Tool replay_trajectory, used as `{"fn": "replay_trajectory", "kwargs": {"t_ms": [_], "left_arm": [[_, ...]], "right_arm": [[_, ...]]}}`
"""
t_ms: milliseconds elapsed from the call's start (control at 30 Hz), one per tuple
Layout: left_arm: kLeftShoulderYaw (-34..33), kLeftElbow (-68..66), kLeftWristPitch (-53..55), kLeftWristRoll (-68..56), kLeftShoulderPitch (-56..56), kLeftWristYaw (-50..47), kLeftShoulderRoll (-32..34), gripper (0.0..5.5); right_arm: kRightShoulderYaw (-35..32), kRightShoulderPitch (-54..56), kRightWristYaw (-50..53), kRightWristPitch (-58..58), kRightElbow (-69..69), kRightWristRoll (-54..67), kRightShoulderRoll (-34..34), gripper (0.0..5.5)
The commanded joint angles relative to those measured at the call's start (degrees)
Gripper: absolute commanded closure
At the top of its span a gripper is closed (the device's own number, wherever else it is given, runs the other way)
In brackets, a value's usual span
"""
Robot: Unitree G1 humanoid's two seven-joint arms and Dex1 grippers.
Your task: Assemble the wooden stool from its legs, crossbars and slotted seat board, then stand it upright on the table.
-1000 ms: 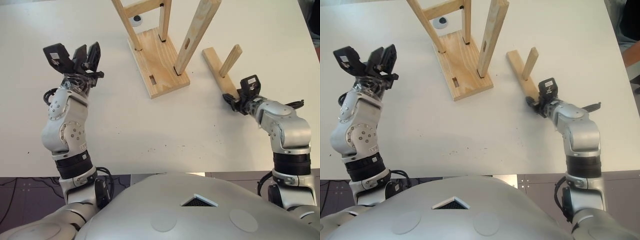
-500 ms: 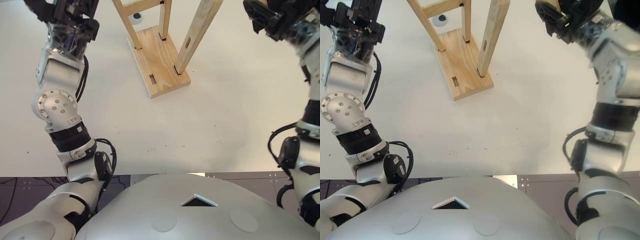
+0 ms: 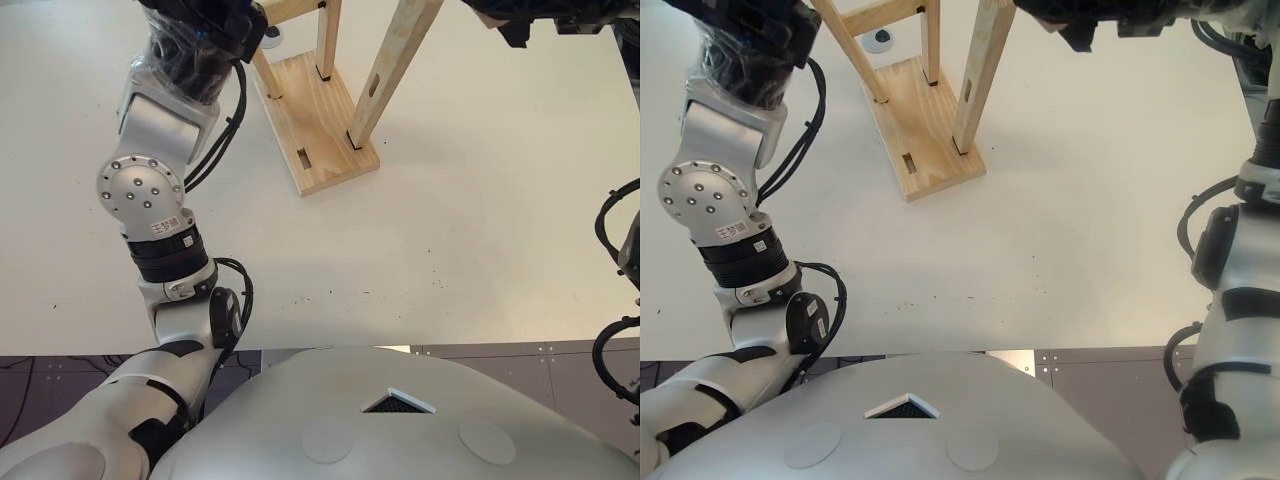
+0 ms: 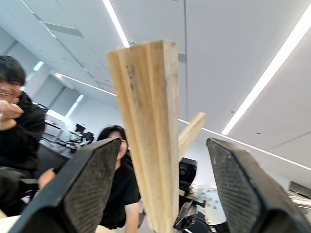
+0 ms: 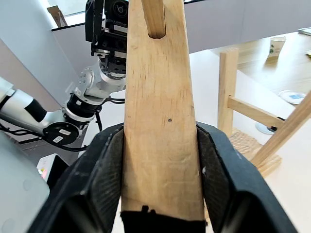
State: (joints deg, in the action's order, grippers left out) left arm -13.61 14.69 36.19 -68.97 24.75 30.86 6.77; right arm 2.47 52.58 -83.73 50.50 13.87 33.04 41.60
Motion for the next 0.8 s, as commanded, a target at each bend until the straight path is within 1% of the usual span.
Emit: {"fn": "replay_trajectory", "kwargs": {"t_ms": [33, 333, 567, 667, 800], "left_arm": [[1.36, 1.91, 1.61, -1.69, -1.63, 1.45, 0.90, 2.27], [2.65, 2.39, 1.47, -4.20, -2.42, 2.56, -0.02, 2.27], [2.30, 2.87, 2.00, -7.85, -3.11, 2.92, 0.36, 3.26], [2.34, 3.02, 1.96, -8.74, -3.19, 3.04, 0.23, 3.28], [0.60, 2.23, 0.90, -10.22, -2.58, 2.07, -0.24, 3.28]], "right_arm": [[0.16, 0.67, -2.14, 1.59, -2.09, 1.77, 1.56, 3.47], [1.40, -3.21, -3.89, 4.13, -8.10, 3.54, 2.20, 3.47], [1.80, -4.05, -2.36, 4.79, -8.86, 4.52, 1.98, 3.47], [1.76, -3.46, -0.55, 4.16, -8.22, 4.32, 0.98, 3.47], [1.54, -3.01, 2.40, 4.15, -7.97, 4.57, -0.67, 3.47]]}}
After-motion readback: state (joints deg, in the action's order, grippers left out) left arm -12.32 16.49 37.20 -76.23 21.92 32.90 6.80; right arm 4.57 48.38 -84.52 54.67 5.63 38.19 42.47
